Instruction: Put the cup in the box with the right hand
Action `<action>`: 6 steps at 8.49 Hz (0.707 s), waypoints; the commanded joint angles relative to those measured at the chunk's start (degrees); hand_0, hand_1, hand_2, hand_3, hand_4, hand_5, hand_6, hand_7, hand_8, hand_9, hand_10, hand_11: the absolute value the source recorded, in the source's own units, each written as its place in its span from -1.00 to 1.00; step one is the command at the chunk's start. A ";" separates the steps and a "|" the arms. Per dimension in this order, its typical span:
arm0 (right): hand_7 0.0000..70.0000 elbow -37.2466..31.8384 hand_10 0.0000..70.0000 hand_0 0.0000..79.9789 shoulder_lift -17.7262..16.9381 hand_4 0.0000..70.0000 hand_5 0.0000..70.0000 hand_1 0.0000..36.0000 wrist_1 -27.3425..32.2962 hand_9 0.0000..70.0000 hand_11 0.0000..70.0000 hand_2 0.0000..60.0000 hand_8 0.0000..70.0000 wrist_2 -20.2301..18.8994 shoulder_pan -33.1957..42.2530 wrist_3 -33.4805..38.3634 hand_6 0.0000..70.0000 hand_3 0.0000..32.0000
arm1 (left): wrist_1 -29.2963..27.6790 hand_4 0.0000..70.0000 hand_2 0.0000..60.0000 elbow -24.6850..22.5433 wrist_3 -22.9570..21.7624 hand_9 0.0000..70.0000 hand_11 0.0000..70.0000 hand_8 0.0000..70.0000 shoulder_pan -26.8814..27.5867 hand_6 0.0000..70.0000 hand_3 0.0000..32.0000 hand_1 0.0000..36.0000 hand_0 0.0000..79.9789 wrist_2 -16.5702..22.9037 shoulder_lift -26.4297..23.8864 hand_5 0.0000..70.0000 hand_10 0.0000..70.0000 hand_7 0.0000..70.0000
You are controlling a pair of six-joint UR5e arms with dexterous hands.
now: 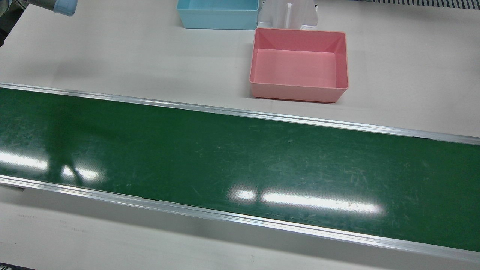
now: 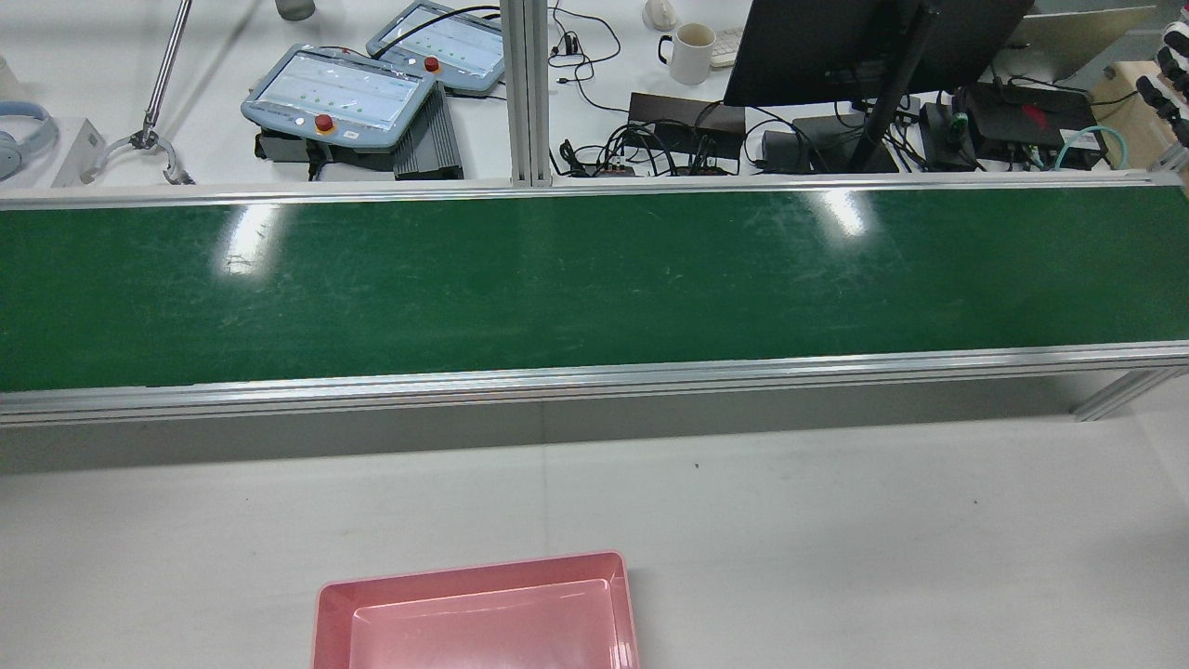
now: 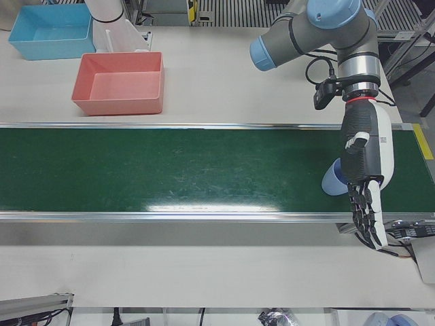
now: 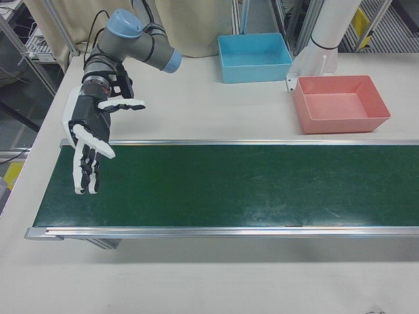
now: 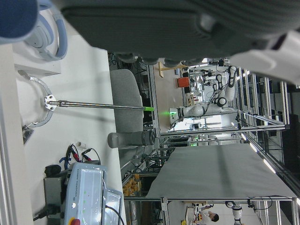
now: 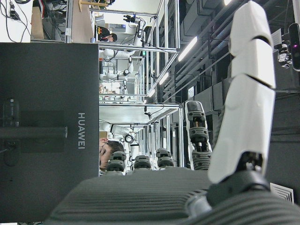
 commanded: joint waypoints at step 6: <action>-0.72 0.01 -0.88 0.36 -0.09 -0.63 -0.81 0.26 0.00 -0.93 -0.77 -0.63 -0.91 0.00 0.00 0.05 -0.93 -0.74 | 0.00 -1.00 -1.00 0.00 0.01 -1.00 -1.00 -1.00 0.00 -1.00 -1.00 -1.00 -1.00 0.00 0.00 -1.00 -1.00 -1.00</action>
